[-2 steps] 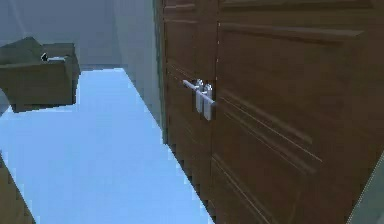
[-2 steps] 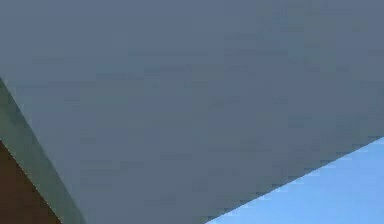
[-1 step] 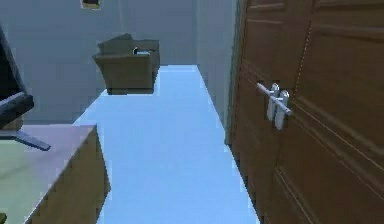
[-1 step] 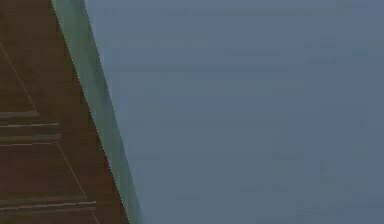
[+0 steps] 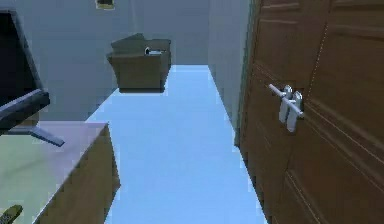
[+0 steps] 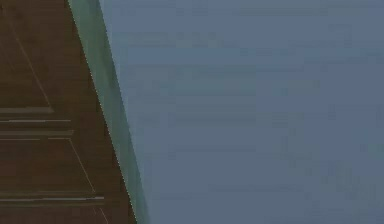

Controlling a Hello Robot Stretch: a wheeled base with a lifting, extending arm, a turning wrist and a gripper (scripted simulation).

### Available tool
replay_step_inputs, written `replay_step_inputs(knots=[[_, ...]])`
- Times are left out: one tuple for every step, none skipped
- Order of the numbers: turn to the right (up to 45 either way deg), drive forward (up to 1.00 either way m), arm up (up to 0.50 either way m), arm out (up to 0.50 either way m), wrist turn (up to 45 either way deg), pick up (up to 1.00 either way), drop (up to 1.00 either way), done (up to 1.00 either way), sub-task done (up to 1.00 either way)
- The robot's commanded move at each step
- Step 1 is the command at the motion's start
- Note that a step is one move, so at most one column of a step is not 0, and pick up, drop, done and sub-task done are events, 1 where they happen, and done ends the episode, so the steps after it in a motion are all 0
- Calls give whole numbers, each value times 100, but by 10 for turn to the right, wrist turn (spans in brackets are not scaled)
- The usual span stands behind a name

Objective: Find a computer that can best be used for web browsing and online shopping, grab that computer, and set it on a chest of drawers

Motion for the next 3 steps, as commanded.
replay_step_inputs(knots=[[0,100,0,0,0,0,0,0,0],[0,80,0,0,0,0,0,0,0],[-150,0,0,0,0,0,0,0,0]])
